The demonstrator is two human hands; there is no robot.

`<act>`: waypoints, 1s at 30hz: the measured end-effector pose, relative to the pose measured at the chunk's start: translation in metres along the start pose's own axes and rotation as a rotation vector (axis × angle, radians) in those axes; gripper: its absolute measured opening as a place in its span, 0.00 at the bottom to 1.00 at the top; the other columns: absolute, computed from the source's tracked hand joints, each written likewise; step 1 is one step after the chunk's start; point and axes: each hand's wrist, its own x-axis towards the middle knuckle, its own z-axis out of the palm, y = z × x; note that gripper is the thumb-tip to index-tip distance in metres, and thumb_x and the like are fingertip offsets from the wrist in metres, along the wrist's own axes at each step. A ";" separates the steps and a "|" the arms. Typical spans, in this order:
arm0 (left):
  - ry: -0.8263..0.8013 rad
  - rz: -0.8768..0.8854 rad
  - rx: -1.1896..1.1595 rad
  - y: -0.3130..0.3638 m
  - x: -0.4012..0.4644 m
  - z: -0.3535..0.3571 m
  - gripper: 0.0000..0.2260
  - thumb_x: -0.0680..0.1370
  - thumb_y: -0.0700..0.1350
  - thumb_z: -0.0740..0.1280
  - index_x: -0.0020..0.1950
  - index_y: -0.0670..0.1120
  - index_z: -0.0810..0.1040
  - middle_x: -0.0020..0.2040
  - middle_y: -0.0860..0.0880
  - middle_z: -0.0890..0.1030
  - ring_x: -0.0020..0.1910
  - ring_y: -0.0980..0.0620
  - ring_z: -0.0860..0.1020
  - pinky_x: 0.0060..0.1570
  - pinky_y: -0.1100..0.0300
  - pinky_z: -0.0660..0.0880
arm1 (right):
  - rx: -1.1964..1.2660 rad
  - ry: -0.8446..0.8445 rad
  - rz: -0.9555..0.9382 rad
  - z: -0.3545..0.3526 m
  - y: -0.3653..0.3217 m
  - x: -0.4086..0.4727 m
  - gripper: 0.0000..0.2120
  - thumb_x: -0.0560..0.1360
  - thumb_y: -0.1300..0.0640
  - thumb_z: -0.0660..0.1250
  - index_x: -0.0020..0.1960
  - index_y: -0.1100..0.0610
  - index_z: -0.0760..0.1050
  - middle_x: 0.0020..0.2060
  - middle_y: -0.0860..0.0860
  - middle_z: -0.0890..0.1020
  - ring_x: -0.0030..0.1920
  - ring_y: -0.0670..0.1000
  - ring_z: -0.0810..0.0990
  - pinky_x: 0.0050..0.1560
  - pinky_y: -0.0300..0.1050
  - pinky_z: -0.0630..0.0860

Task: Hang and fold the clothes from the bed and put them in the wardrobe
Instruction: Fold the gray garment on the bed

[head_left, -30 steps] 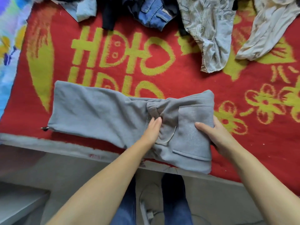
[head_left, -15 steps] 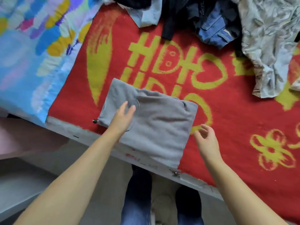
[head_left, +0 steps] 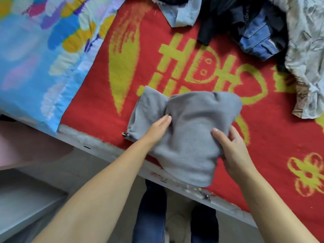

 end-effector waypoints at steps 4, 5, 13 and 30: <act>-0.016 -0.137 -0.279 0.021 -0.005 -0.070 0.24 0.82 0.56 0.56 0.72 0.44 0.68 0.71 0.44 0.71 0.69 0.48 0.70 0.71 0.50 0.64 | -0.065 -0.317 -0.130 0.102 -0.053 -0.019 0.17 0.78 0.61 0.64 0.65 0.51 0.68 0.47 0.53 0.83 0.49 0.48 0.83 0.50 0.41 0.80; -0.015 -0.145 -0.348 0.022 -0.010 -0.096 0.25 0.81 0.59 0.56 0.72 0.46 0.70 0.70 0.44 0.72 0.68 0.47 0.72 0.69 0.50 0.67 | -0.140 -0.423 -0.104 0.128 -0.059 -0.022 0.20 0.79 0.61 0.63 0.69 0.50 0.65 0.52 0.53 0.82 0.54 0.48 0.81 0.57 0.42 0.77; 0.765 0.241 0.253 0.016 -0.048 -0.206 0.21 0.81 0.50 0.58 0.73 0.45 0.69 0.71 0.47 0.70 0.70 0.52 0.68 0.69 0.60 0.59 | -0.993 -0.586 -0.325 0.185 -0.050 0.006 0.19 0.81 0.57 0.58 0.71 0.53 0.68 0.70 0.47 0.70 0.68 0.47 0.69 0.62 0.33 0.61; 0.657 0.086 1.039 -0.074 -0.006 -0.055 0.31 0.75 0.60 0.53 0.75 0.47 0.64 0.74 0.38 0.63 0.74 0.41 0.62 0.68 0.35 0.52 | -1.828 -0.906 -0.838 0.162 0.023 0.189 0.27 0.77 0.38 0.37 0.73 0.40 0.32 0.73 0.40 0.34 0.74 0.48 0.31 0.74 0.66 0.44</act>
